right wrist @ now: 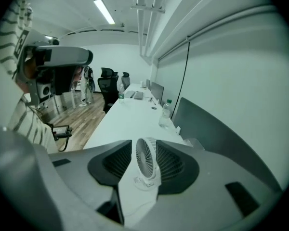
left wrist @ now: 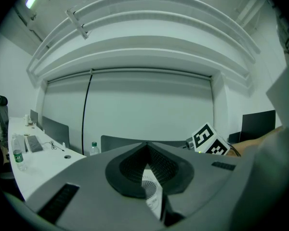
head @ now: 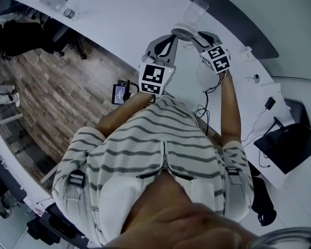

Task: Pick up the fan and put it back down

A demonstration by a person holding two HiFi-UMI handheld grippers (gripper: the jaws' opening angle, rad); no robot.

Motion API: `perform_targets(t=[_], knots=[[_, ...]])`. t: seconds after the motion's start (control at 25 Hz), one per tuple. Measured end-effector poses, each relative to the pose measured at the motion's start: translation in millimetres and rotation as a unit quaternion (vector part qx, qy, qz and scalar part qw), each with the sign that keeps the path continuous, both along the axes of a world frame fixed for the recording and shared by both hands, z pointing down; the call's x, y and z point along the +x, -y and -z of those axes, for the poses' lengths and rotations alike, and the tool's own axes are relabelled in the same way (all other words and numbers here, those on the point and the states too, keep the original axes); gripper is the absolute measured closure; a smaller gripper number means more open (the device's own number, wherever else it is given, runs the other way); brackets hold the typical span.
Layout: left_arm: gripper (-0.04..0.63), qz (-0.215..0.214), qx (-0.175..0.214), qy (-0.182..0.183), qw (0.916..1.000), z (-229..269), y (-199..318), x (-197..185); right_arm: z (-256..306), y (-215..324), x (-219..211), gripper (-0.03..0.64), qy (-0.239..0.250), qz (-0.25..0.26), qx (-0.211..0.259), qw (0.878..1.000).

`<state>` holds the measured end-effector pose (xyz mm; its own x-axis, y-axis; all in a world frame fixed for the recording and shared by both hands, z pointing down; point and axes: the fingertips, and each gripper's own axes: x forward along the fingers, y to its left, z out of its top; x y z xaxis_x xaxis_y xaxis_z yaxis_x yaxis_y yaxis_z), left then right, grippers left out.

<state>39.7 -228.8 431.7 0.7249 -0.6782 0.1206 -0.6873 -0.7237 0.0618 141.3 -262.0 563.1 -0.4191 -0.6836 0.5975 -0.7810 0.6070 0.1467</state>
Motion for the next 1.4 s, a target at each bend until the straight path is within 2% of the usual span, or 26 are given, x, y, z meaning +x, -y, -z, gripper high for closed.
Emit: perform_targets(t=[0.24, 0.44, 0.64, 0.84, 1.4], knots=[[0.588, 0.003, 0.001, 0.003, 1.0000, -1, 1, -4, -32, 12, 0, 0.433, -0.046, 0.092, -0.034, 0.994], [0.588, 0.000, 0.001, 0.008, 1.0000, -3, -3, -4, -51, 20, 6, 0.410, -0.059, 0.139, -0.058, 0.987], [0.588, 0.001, 0.001, 0.013, 0.9999, -5, -3, -4, -73, 34, 19, 0.403, -0.115, 0.172, -0.072, 0.976], [0.588, 0.004, 0.000, 0.016, 0.9999, -7, -3, -4, -84, 42, 20, 0.397, -0.093, 0.190, -0.098, 0.972], [0.588, 0.009, -0.003, 0.028, 0.9995, -14, -3, -8, -109, 59, 10, 0.394, -0.080, 0.217, -0.143, 0.962]])
